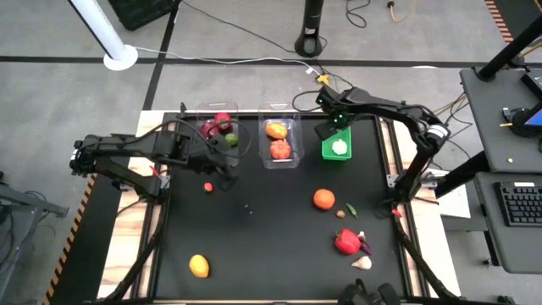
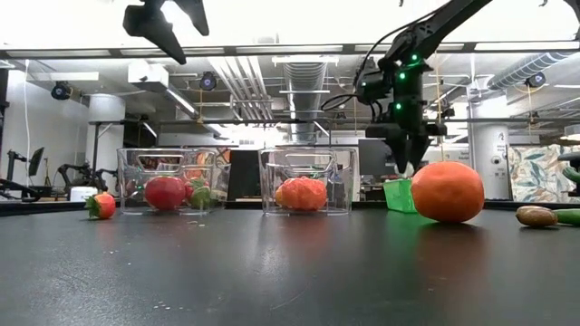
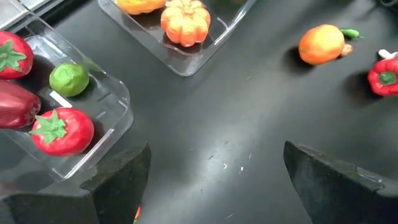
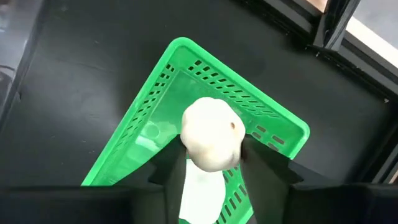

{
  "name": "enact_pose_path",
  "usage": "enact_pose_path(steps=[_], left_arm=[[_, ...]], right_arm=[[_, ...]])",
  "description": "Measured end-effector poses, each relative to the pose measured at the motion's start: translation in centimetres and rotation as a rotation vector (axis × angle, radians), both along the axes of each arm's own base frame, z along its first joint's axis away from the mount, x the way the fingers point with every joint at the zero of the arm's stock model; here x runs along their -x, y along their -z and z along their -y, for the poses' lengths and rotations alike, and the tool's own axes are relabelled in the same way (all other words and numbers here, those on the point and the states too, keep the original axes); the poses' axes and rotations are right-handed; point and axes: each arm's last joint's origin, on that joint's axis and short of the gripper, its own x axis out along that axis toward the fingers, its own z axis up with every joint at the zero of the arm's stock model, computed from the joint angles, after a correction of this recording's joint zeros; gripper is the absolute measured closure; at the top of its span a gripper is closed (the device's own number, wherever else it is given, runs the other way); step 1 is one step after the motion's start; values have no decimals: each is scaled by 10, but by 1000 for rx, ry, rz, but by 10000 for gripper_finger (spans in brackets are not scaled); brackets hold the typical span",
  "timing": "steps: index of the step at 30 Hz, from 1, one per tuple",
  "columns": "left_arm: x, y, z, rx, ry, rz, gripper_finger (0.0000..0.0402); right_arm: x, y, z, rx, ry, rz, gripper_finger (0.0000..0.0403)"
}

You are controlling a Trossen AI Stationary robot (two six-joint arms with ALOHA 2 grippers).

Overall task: Sort produce into baskets
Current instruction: Put the top garlic into the green bin, then put the tomato into the left transparent bin

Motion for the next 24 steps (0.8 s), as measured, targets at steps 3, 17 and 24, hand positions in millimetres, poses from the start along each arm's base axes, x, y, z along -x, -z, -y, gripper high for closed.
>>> enact_pose_path(steps=[3, 17, 24], left_arm=[[1, 0, 0, 2, -5, -8, 55], [11, 13, -1, 80, -172, -113, 63], [16, 52, 1, 148, -268, -256, 84]], right_arm=[[0, 0, 0, -1, 0, -1, 226], [0, -1, 0, 1, 3, 2, 146], [1, -5, -2, 10, 2, 11, 134]])
